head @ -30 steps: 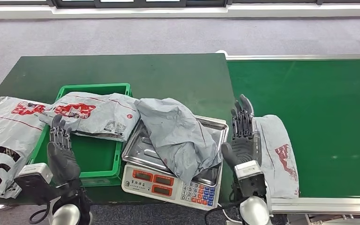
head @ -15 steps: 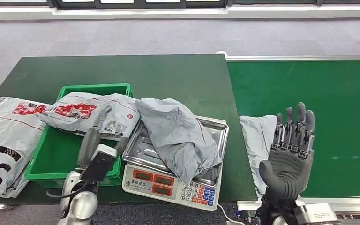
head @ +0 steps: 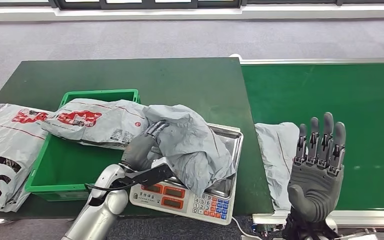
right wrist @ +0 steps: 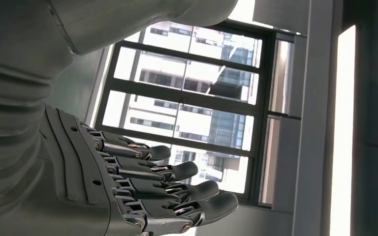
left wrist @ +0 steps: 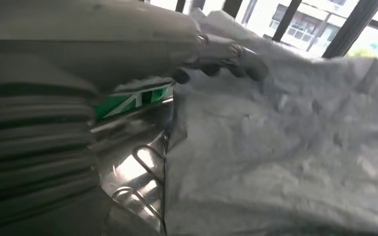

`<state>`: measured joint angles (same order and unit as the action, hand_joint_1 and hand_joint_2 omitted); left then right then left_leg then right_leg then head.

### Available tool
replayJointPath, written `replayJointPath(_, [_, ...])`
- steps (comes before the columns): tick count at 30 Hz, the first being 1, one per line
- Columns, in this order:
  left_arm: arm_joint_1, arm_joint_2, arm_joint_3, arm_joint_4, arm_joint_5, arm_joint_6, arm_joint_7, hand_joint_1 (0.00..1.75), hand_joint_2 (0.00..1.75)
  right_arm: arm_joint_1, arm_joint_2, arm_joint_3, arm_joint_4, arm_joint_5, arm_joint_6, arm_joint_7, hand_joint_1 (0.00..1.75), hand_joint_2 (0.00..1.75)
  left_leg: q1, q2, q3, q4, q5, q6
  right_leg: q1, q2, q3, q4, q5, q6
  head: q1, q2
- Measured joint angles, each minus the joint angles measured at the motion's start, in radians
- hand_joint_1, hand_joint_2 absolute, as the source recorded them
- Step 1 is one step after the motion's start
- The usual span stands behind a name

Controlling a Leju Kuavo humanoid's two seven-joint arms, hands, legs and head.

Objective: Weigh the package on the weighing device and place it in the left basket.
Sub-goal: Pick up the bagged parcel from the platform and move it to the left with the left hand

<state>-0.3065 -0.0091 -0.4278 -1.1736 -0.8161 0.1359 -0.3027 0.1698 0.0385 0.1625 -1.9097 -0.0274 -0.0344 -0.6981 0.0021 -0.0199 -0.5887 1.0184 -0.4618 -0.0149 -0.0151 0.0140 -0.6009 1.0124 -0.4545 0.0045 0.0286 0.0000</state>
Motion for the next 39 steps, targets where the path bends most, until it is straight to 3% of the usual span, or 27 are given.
replayJointPath(10, [-0.065, 0.000, -0.089, 0.160, 0.057, 0.000, -0.040, 0.01, 1.75, -0.014, 0.000, -0.001, 0.019, -0.008, 0.005, 0.000, 0.00, 1.75, 0.000, -0.001, 0.000, 0.000, 0.000, 0.000, 0.000, -0.001, 0.001, 0.000, 0.000, 0.000, 0.000, 0.000])
replayJointPath(14, [-0.077, 0.000, -0.119, 0.198, 0.085, -0.004, -0.045, 1.75, 1.75, -0.017, 0.001, -0.001, 0.027, -0.008, 0.010, 0.006, 0.00, 1.75, 0.000, -0.001, 0.000, 0.000, 0.000, 0.001, 0.000, -0.002, 0.001, 0.000, 0.000, 0.000, 0.000, 0.000])
replayJointPath(24, [-0.103, -0.005, -0.167, 0.244, 0.112, 0.006, -0.043, 1.75, 1.75, -0.019, 0.002, -0.001, 0.046, -0.008, 0.013, 0.016, 0.00, 1.75, 0.000, -0.004, 0.000, 0.000, 0.002, 0.002, 0.000, -0.006, 0.003, 0.000, 0.000, 0.000, 0.000, 0.000])
replayJointPath(39, [-0.111, -0.002, -0.171, 0.239, 0.152, 0.044, -0.051, 1.75, 1.75, -0.036, 0.014, -0.002, 0.053, -0.029, -0.006, 0.041, 0.00, 1.75, 0.000, -0.004, 0.000, 0.000, 0.003, 0.002, 0.000, -0.006, 0.003, 0.000, 0.000, 0.000, 0.000, 0.000])
